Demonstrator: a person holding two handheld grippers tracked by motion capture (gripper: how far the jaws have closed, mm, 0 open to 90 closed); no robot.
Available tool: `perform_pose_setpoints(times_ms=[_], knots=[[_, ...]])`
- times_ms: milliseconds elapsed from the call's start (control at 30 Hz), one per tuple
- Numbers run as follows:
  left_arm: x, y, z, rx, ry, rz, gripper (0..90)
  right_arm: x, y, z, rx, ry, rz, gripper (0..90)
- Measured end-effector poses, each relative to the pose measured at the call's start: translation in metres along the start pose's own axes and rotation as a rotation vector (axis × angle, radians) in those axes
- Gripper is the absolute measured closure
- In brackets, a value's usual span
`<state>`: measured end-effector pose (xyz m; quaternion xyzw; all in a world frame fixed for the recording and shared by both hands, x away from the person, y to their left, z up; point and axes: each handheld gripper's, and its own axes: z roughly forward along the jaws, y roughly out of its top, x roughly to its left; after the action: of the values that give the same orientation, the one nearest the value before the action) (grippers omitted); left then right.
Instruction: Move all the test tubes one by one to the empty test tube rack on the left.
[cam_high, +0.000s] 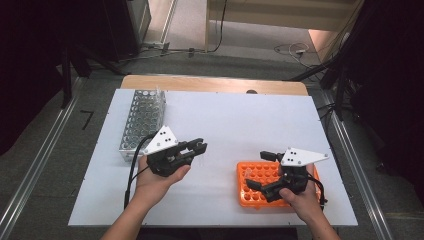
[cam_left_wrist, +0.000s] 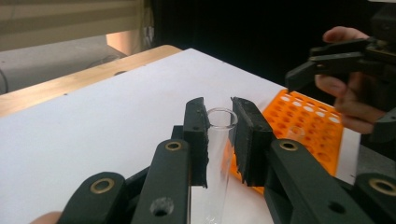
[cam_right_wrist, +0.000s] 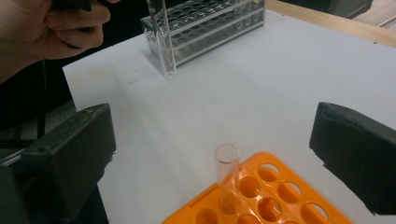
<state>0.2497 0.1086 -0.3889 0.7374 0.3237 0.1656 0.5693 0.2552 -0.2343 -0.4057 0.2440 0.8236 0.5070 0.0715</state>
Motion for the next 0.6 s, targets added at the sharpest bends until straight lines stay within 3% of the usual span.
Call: perform_pose_setpoints(times_ms=[367, 600], knots=[[0.044, 0.007, -0.012, -0.013, 0.135, -0.017, 74.8, -0.015, -0.009, -0.015, -0.019, -0.037, 0.02, 0.0], [0.075, 0.015, -0.017, -0.029, 0.215, -0.036, 74.8, -0.021, -0.015, -0.016, 0.001, -0.077, 0.04, 0.0]])
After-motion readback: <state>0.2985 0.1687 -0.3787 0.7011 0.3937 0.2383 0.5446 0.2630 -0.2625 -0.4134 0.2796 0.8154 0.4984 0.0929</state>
